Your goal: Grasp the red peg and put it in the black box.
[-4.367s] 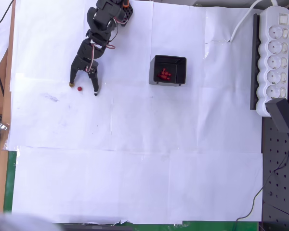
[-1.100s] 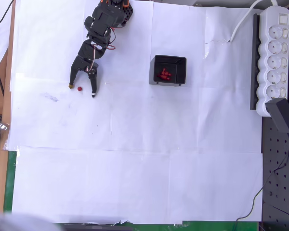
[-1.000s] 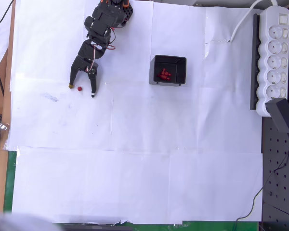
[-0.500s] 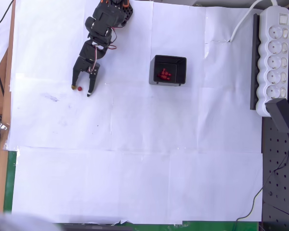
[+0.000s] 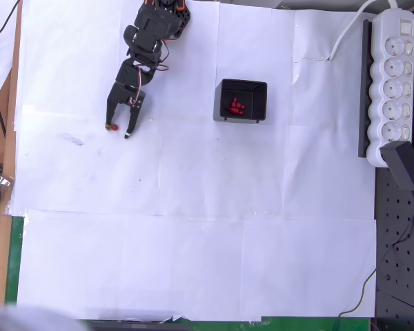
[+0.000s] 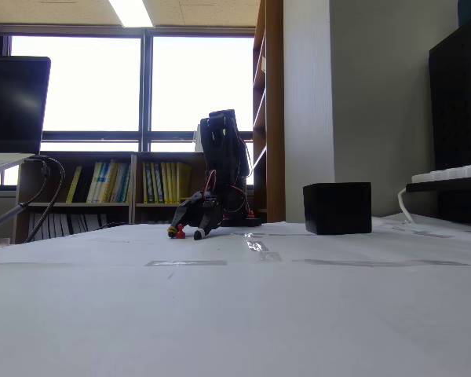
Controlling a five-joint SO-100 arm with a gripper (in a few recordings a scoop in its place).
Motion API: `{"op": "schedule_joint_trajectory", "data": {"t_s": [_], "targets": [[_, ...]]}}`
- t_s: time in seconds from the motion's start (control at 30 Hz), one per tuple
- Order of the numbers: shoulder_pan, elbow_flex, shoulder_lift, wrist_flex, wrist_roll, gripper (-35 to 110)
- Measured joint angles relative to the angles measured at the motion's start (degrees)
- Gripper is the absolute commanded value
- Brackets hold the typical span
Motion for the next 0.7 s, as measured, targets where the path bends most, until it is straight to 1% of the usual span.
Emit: {"op": "schedule_joint_trajectory", "data": {"t_s": [0.43,0.6,0.7], "targets": [[0.5,-0.1,0.0,0.0,0.9,19],[0.6,-0.1,0.0,0.0,1.0,17],[0.6,-0.1,0.0,0.0,1.0,12]]}}
